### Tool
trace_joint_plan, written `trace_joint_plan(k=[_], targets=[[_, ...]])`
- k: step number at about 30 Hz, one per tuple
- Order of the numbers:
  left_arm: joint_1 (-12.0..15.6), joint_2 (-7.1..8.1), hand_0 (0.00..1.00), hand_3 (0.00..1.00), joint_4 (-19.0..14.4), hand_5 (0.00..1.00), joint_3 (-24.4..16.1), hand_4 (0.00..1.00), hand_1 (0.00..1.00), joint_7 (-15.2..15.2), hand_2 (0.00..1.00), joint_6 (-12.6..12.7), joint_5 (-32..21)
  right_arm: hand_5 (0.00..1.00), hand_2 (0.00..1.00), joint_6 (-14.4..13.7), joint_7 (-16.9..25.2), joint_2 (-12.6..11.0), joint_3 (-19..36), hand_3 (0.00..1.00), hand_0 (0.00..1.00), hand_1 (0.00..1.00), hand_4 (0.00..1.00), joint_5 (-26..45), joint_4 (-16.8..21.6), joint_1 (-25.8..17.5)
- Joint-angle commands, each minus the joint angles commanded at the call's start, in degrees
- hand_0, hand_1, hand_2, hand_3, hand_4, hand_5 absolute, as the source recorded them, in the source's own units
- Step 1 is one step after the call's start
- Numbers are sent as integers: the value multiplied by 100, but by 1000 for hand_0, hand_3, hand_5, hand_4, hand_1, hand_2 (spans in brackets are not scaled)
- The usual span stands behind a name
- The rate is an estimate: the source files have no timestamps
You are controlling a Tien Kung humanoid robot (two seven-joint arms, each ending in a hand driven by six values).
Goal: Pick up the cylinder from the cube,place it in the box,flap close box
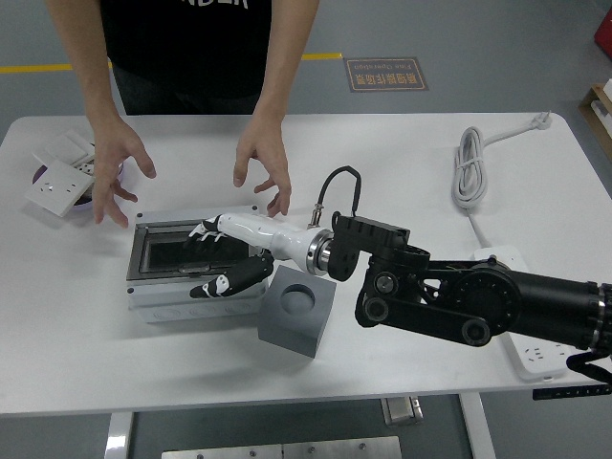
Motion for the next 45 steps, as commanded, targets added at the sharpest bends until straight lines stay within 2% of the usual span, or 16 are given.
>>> trace_joint_plan(k=[1, 2, 8, 14, 28, 35, 42, 45], targets=[[2, -1, 923, 951, 0, 2, -4, 2, 852, 2, 854, 1, 3, 431, 725, -1, -1, -36, 91, 772, 812, 702, 837, -20, -7, -18], [3, -3, 923, 951, 0, 2, -9, 2, 852, 5, 854, 2, 6, 438, 732, -3, -2, -76, 188, 776, 812, 704, 729, -42, -10, -40], [24, -20, 923, 951, 0, 2, -12, 2, 852, 25, 854, 10, -3, 444, 732, -9, -31, -418, 933, 769, 809, 702, 713, -250, 115, -373], [35, -51, 923, 951, 0, 2, 17, 2, 852, 32, 854, 11, -28, 446, 731, 12, -56, -605, 1737, 765, 805, 702, 713, -505, 256, -880], [41, -133, 923, 951, 0, 2, 147, 2, 852, 27, 854, 19, -150, 451, 727, 32, 138, -667, 3682, 748, 804, 699, 715, -887, 302, -2453], [25, -136, 923, 951, 0, 2, 201, 2, 852, 81, 854, 67, -177, 453, 723, 23, 559, -739, 4586, 736, 803, 699, 716, -842, 335, -3246], [0, -126, 923, 951, 0, 2, 224, 2, 852, 107, 854, 89, -179, 456, 720, 142, 1092, -658, 5294, 721, 801, 695, 718, -544, 341, -3908], [8, -116, 923, 951, 0, 2, 222, 2, 852, 125, 854, 96, -168, 453, 715, 229, 1283, -582, 5446, 705, 800, 695, 719, -348, 312, -4065]])
